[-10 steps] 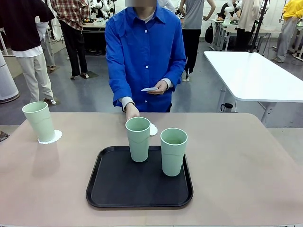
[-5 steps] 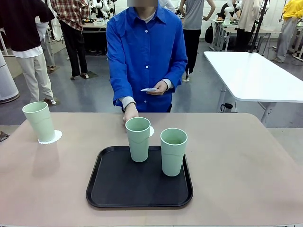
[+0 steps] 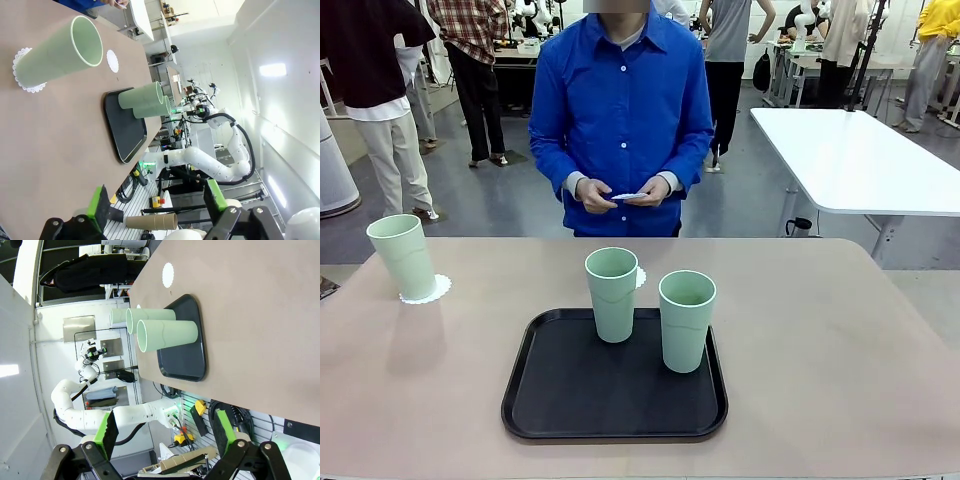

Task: Place coasters on the table and set cups on them.
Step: Take one Reusable plastic cup from the Flat Tray and place it on a coaster set by the human.

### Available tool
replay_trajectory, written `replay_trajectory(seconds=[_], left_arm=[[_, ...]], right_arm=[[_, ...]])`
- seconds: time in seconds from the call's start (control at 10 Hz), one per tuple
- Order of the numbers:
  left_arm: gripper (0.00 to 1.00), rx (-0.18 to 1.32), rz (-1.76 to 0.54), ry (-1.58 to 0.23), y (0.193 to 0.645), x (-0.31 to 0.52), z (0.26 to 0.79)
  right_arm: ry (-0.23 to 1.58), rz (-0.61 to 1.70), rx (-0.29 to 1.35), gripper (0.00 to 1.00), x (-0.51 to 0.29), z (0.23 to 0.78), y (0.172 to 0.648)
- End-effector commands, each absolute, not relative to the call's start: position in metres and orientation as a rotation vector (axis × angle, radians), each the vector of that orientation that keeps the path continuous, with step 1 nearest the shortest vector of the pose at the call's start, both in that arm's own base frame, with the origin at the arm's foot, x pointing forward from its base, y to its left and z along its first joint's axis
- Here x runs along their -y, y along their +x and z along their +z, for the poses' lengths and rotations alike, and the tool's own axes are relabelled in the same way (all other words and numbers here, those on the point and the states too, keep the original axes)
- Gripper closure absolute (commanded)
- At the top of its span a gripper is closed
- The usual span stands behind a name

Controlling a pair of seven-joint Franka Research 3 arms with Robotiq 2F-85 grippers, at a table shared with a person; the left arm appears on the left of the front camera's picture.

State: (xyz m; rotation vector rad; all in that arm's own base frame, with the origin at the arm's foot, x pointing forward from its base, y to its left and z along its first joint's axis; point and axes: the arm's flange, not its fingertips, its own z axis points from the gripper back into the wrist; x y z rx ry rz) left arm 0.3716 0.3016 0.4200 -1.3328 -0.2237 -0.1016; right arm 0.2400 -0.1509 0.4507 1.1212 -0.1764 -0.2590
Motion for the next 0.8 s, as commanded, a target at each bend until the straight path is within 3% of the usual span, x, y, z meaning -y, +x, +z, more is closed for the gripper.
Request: replay_trajectory(seconds=[0.0,0.7], left_arm=[[0.0,0.22,-0.1,-1.334,0.3699,-0.3025,0.4213],[0.0,0.22,-0.1,-1.334,0.3699,-0.3025,0.4213]], right_arm=[[1.133,-0.251,0.184,0.0,0.1512,0.4503,0.2404],[1.133,-0.251,0.184,0.0,0.1512,0.4503,0.2404]])
